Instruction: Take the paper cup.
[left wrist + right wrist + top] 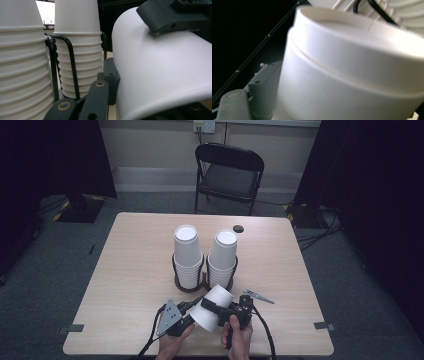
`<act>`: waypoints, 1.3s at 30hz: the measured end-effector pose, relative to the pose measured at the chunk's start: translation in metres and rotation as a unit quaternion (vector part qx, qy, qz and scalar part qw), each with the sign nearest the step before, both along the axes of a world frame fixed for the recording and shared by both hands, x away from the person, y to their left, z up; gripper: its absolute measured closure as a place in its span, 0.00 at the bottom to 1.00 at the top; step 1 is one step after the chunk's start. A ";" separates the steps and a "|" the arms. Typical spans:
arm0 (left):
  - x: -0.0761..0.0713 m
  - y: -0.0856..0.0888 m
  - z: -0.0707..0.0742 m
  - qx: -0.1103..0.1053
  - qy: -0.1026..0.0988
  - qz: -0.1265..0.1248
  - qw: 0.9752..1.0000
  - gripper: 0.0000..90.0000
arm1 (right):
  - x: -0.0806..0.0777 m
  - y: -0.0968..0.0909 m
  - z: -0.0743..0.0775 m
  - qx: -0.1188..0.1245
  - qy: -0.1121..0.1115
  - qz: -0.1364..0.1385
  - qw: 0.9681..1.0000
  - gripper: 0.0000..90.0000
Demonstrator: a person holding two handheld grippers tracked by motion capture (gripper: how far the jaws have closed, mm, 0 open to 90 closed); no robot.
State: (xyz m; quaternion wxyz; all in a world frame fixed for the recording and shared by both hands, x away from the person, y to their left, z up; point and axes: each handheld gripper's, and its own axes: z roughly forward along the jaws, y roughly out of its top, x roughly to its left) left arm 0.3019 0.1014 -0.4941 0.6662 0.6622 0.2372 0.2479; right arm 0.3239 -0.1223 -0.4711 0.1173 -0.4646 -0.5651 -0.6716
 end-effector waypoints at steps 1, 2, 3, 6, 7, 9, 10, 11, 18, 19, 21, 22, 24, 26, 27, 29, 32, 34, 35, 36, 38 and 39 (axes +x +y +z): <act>0.000 0.000 0.000 -0.002 0.003 -0.003 1.000 0.95 | 0.000 0.000 0.001 -0.002 -0.002 -0.002 1.000 0.14; 0.000 0.001 0.000 -0.001 0.005 -0.005 1.000 0.95 | 0.001 -0.001 0.002 -0.006 -0.005 -0.004 1.000 0.14; 0.000 0.001 0.001 -0.002 0.009 -0.008 1.000 0.95 | 0.002 -0.002 0.003 -0.008 -0.008 -0.007 1.000 0.14; 0.000 0.003 0.001 0.001 0.016 -0.020 1.000 0.95 | 0.004 -0.005 0.006 -0.009 -0.013 -0.020 1.000 0.15; 0.000 0.004 0.001 0.004 0.019 -0.024 1.000 0.95 | 0.004 -0.007 0.006 -0.010 -0.016 -0.025 1.000 0.15; 0.000 0.005 0.001 0.011 0.028 -0.033 0.999 0.96 | 0.006 -0.011 0.008 -0.013 -0.021 -0.033 0.999 0.16; 0.000 0.005 0.002 0.015 0.030 -0.034 0.999 0.96 | 0.007 -0.013 0.008 -0.016 -0.026 -0.037 0.999 0.17; 0.001 0.006 0.002 0.023 0.032 -0.034 0.999 0.96 | 0.007 -0.015 0.009 -0.016 -0.029 -0.039 0.999 0.17; -0.001 0.007 0.006 0.045 0.044 -0.046 0.997 0.96 | 0.006 -0.022 0.013 -0.051 -0.068 -0.054 0.995 0.15; -0.002 0.007 0.008 0.045 0.045 -0.052 0.997 0.96 | 0.006 -0.023 0.014 -0.052 -0.072 -0.052 0.995 0.15; -0.004 0.009 0.010 0.050 0.047 -0.051 0.996 0.96 | 0.005 -0.025 0.014 -0.061 -0.091 -0.053 0.993 0.15; -0.004 0.009 0.011 0.049 0.048 -0.052 0.996 0.96 | 0.004 -0.026 0.015 -0.063 -0.103 -0.055 0.991 0.15; -0.003 0.011 0.012 0.046 0.054 -0.057 0.996 0.96 | 0.002 -0.027 0.016 -0.072 -0.126 -0.059 0.988 0.15; -0.003 0.014 0.011 0.046 0.061 -0.063 0.995 0.96 | -0.001 -0.029 0.018 -0.082 -0.147 -0.064 0.984 0.15; -0.002 0.015 0.011 0.050 0.063 -0.067 0.994 0.96 | -0.001 -0.029 0.019 -0.085 -0.153 -0.066 0.982 0.15; -0.002 0.017 0.011 0.053 0.068 -0.068 0.994 0.96 | -0.002 -0.031 0.019 -0.086 -0.156 -0.066 0.982 0.15; -0.001 0.021 0.010 0.050 0.079 -0.057 0.994 0.96 | -0.002 -0.034 0.020 -0.090 -0.165 -0.064 0.980 0.15; -0.001 0.024 0.011 0.049 0.084 -0.052 0.994 0.96 | -0.003 -0.036 0.019 -0.089 -0.180 -0.066 0.977 0.15; -0.001 0.025 0.011 0.050 0.085 -0.049 0.994 0.96 | -0.004 -0.037 0.019 -0.091 -0.189 -0.068 0.975 0.15; 0.000 0.027 0.012 0.053 0.086 -0.047 0.994 0.96 | -0.005 -0.038 0.019 -0.094 -0.197 -0.072 0.973 0.15; 0.002 0.029 0.012 0.052 0.090 -0.046 0.994 0.96 | -0.008 -0.040 0.019 -0.109 -0.225 -0.089 0.964 0.15; 0.003 0.031 0.013 0.054 0.092 -0.042 0.993 0.96 | -0.009 -0.040 0.019 -0.114 -0.232 -0.093 0.962 0.15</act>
